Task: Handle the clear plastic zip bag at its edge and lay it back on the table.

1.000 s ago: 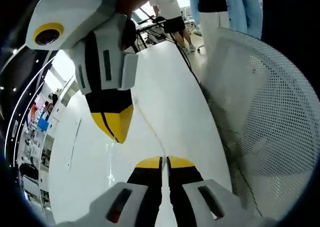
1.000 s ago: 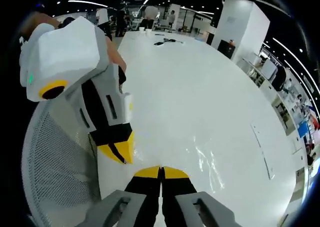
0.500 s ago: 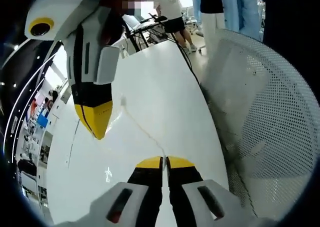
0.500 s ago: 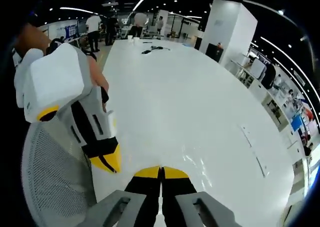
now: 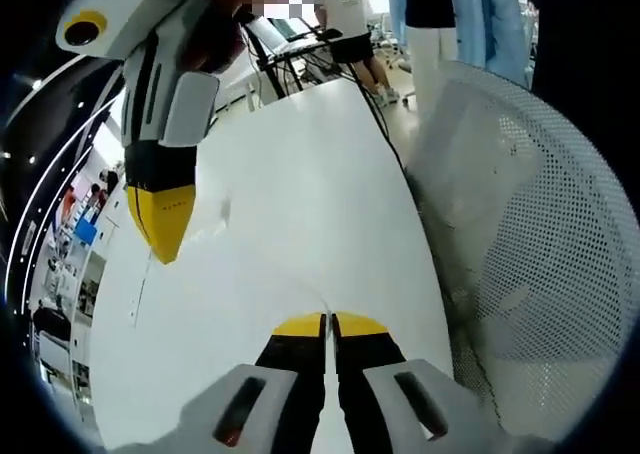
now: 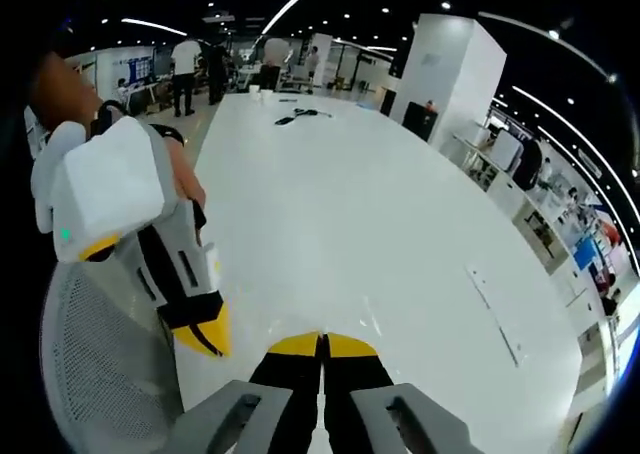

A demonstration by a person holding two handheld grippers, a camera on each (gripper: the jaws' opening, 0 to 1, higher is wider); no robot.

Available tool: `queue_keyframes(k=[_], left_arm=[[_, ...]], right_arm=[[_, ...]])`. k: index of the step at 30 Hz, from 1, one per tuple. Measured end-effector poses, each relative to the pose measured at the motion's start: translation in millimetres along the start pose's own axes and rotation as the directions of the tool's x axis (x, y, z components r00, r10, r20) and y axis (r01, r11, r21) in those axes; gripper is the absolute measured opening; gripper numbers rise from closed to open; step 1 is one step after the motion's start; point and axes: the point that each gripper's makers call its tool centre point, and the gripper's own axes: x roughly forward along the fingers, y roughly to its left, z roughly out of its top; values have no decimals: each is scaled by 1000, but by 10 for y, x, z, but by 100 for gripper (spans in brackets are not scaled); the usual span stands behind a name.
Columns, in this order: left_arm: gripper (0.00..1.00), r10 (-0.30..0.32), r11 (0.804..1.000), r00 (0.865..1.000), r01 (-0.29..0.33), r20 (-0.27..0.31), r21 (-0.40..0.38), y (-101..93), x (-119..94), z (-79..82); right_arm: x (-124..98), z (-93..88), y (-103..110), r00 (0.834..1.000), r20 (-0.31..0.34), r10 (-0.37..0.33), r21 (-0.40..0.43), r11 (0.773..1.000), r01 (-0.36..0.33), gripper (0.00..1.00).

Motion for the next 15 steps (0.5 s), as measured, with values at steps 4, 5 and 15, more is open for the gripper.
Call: queue_keyframes(k=[4, 5, 15], left_arm=[[0, 11, 1000, 1000, -11, 1, -6, 34, -20, 20], [0, 13, 1000, 1000, -13, 2, -6, 39, -26, 24], [0, 37, 999, 999, -37, 8, 8, 123, -35, 42]], right_arm=[[-27, 20, -43, 1000, 5, -10, 18, 1000, 10, 0], [-35, 20, -55, 1000, 7, -12, 25, 1000, 12, 0], [-41, -2, -85, 1000, 9, -23, 40, 999, 23, 0]])
